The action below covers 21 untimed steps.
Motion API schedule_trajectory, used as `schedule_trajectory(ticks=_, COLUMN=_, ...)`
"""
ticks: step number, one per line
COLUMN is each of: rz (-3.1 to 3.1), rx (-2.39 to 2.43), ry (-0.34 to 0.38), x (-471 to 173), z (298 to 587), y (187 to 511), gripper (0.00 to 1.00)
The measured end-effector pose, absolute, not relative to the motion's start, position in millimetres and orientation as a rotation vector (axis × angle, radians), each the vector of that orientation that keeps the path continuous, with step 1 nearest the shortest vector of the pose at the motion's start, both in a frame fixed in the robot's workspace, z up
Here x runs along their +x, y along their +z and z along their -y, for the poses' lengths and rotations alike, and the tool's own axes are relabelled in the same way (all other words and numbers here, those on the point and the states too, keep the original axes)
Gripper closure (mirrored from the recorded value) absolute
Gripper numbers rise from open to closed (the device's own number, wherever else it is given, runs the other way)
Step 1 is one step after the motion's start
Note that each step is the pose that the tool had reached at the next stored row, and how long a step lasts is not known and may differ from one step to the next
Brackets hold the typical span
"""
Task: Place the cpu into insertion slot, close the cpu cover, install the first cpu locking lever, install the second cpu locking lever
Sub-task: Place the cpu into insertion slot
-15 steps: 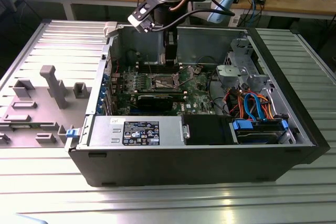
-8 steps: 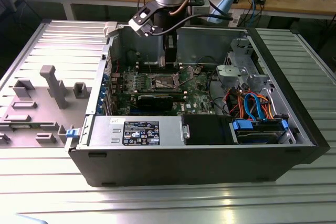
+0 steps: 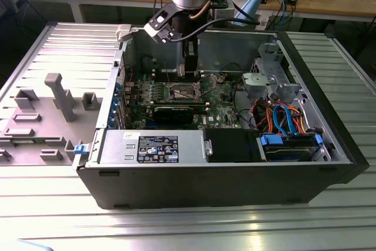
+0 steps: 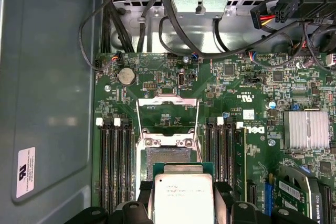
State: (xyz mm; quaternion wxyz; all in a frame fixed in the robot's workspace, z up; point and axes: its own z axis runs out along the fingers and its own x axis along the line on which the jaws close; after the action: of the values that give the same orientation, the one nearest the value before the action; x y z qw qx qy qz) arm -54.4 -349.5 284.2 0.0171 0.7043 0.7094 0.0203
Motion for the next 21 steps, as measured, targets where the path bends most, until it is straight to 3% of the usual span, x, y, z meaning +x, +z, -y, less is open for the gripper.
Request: schedule_trajectory(ticks=21, rz=-2.215, rx=2.165, ry=0.082, x=-59.5, z=342.2, y=264.2, gripper=0.45)
